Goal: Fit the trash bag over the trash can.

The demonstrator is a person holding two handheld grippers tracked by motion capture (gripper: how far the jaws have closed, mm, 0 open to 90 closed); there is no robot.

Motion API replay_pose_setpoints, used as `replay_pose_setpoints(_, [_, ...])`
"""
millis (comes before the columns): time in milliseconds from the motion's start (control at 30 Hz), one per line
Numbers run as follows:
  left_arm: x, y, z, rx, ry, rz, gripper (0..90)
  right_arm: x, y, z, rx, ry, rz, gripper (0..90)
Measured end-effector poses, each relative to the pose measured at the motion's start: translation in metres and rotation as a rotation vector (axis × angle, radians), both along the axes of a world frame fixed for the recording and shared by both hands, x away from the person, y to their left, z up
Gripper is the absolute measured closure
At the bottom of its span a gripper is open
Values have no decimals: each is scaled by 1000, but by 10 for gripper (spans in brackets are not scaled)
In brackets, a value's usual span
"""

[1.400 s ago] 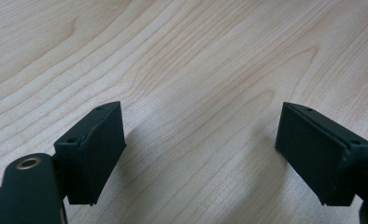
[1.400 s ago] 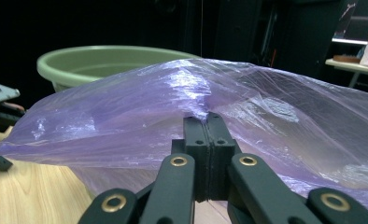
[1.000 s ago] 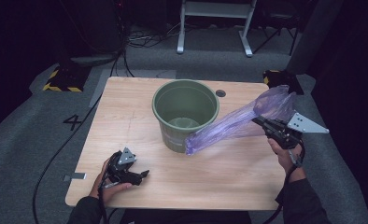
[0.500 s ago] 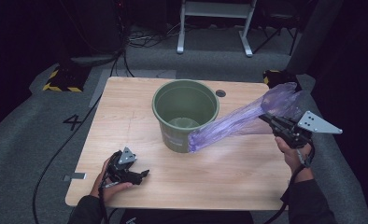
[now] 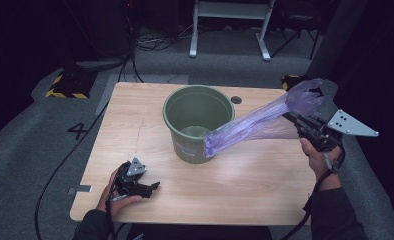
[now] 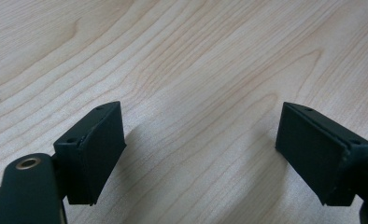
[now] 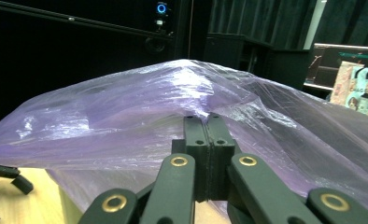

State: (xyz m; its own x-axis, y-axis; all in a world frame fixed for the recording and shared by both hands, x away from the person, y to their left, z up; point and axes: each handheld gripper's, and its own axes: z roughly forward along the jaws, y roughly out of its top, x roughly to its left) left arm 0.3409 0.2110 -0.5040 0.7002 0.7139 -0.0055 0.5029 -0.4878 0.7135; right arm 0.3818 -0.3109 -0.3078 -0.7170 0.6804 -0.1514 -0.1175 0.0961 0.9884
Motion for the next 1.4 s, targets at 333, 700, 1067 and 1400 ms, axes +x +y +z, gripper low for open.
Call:
replay_pose_setpoints(333, [0,0,0,0,0,1,151,15,7,11,15,-6,-62,900])
replay_pose_setpoints(700, [0,0,0,0,0,1,151,21,1,31,51,-32,-98,900])
replay_pose_setpoints(1067, [1,-1,1,5,3,-1,151,31,36,27,-55,-24,-133,900])
replay_pose_setpoints(1400, [-4,1,22,-31,-92,17,164,43,67,11,-152,-1,-132,900])
